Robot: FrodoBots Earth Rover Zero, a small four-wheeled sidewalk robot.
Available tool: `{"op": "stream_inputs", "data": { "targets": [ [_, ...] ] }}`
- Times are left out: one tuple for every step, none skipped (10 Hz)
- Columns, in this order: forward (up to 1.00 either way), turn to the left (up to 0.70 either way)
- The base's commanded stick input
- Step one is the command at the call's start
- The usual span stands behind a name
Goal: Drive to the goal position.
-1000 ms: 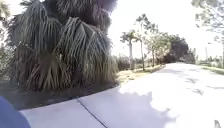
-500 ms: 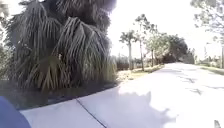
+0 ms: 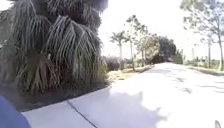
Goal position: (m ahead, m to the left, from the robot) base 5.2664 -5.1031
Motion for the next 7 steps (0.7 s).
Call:
{"op": "stream_inputs", "data": {
  "targets": [
    [0.0, -0.7],
    [0.0, -0.7],
    [0.0, -0.7],
    [0.0, -0.7],
    [0.0, -0.7],
    [0.0, -0.7],
    [0.0, -0.7]
  ]
}}
